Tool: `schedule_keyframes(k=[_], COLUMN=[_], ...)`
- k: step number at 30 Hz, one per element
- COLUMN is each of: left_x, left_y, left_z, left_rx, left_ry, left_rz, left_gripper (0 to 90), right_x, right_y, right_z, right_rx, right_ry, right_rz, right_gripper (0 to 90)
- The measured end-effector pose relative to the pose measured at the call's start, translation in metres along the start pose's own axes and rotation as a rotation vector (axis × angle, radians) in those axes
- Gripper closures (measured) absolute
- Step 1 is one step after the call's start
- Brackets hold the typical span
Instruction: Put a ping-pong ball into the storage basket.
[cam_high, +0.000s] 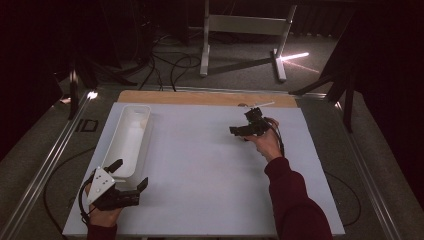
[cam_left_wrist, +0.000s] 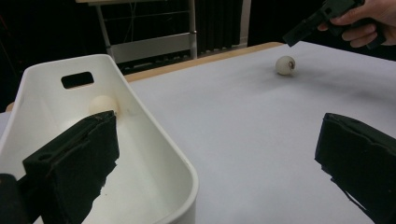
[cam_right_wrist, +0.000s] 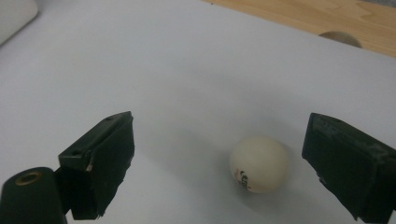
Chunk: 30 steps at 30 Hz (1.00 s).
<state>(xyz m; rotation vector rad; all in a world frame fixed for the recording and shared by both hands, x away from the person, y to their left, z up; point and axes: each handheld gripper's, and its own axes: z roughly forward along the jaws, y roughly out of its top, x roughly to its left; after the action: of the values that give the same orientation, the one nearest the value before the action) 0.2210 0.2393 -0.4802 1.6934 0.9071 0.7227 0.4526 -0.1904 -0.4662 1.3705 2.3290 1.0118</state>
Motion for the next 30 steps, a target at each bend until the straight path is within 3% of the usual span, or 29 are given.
schedule_keyframes(k=[16,30], left_x=[0.0,0.0], left_y=[0.0,0.0], left_z=[0.0,0.0], left_rx=[-0.002,-0.002], left_ry=[0.0,0.001], left_rz=[-0.002,-0.002], left_gripper=[0.2,0.2], right_x=[-0.004,-0.007], right_y=[-0.001,-0.003], right_z=[0.015,0.027], right_rx=[0.035,0.094], right_ry=[-0.02,-0.08], right_rz=[0.013,0.014], right_gripper=[9.3,14.6])
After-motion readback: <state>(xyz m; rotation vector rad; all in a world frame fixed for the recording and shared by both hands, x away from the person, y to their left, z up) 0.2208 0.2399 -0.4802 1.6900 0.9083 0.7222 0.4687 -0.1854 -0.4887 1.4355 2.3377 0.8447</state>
